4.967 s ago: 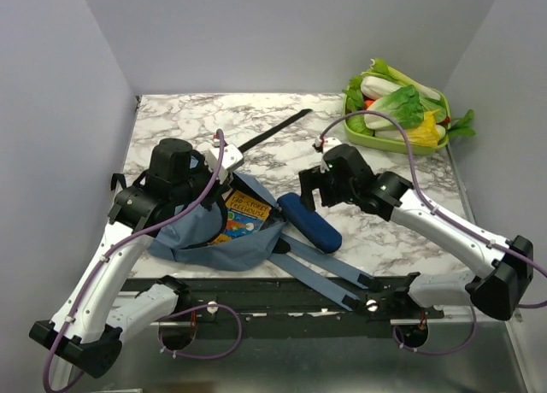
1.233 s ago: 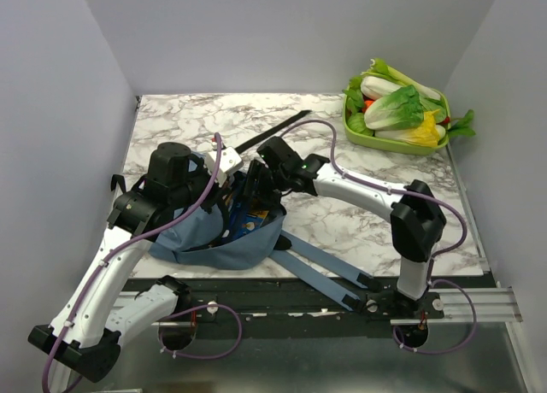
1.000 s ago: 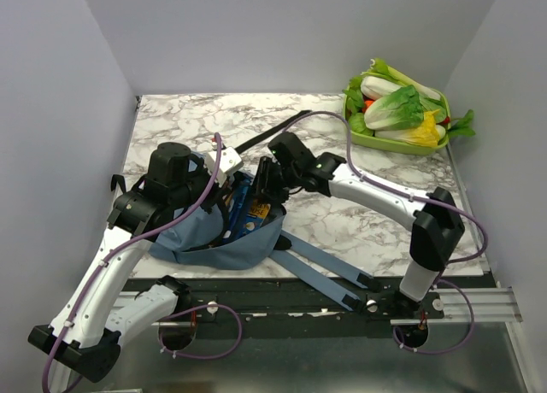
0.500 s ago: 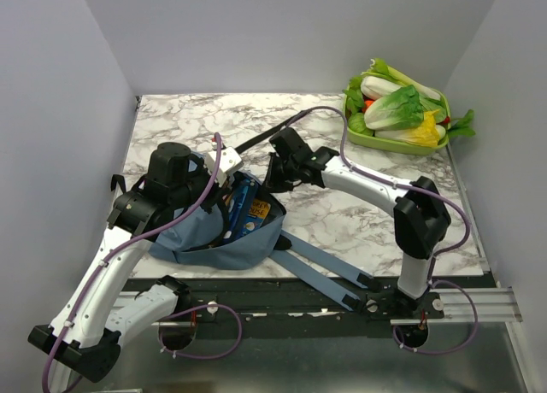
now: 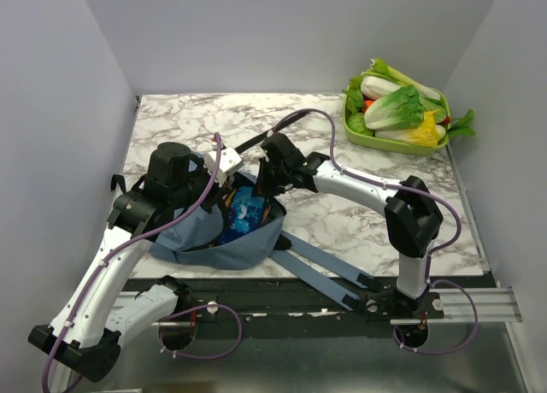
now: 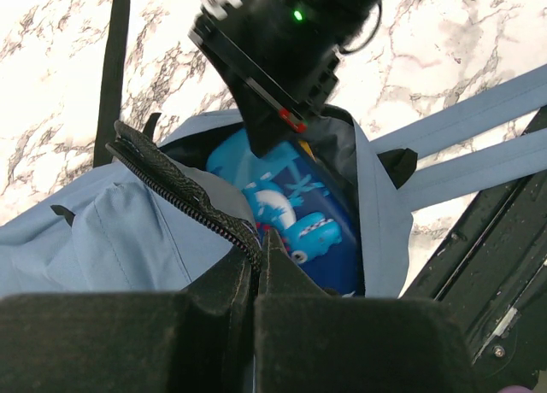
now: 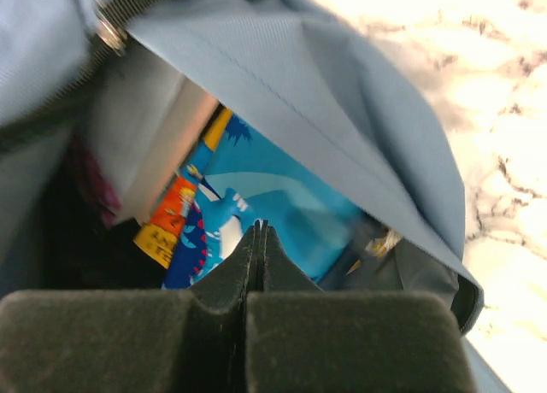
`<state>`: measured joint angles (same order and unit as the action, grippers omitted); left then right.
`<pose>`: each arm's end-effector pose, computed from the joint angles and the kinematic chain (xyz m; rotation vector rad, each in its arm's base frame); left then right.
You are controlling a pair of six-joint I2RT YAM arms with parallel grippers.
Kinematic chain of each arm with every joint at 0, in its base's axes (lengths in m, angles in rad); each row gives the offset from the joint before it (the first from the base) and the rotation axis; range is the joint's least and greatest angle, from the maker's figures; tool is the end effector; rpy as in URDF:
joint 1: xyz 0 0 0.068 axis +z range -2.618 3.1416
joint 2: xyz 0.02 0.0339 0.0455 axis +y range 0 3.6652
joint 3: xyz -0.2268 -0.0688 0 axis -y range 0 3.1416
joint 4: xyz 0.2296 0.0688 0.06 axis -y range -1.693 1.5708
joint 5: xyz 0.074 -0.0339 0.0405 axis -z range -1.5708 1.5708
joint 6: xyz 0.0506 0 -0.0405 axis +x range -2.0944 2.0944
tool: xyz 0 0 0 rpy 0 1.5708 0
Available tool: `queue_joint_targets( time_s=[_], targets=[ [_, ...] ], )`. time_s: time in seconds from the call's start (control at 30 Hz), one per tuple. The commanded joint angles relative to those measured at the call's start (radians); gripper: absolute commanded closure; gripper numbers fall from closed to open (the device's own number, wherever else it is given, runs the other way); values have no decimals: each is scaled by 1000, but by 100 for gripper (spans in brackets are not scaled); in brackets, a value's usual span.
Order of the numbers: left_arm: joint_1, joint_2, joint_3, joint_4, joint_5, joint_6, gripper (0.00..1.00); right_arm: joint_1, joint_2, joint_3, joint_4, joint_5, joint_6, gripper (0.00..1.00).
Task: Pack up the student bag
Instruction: Adjust the stationery in the student bag.
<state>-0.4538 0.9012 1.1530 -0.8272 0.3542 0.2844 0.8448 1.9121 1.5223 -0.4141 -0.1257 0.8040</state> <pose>0.1618 -0.0984 0.3405 0.9633 1.9151 -0.4786 0.2723 0.3163 0.2060 -0.1178 2.5705 0.8718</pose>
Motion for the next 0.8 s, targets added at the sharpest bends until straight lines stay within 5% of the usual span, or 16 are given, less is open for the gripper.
queue_joint_targets(
  time_s=[0.0, 0.27, 0.57, 0.77],
  targets=[
    [-8, -27, 13, 74, 52, 1, 100, 33, -39, -88, -17, -35, -43, 100],
    [-8, -18, 20, 71, 60, -11, 100, 51, -45, -129, 8, -98, -49, 99],
    [-8, -18, 31, 57, 58, -5, 100, -24, -222, -152, -32, 72, -98, 96],
    [-8, -8, 68, 50, 71, -8, 100, -32, -284, -232, -100, 190, -170, 55]
  ],
)
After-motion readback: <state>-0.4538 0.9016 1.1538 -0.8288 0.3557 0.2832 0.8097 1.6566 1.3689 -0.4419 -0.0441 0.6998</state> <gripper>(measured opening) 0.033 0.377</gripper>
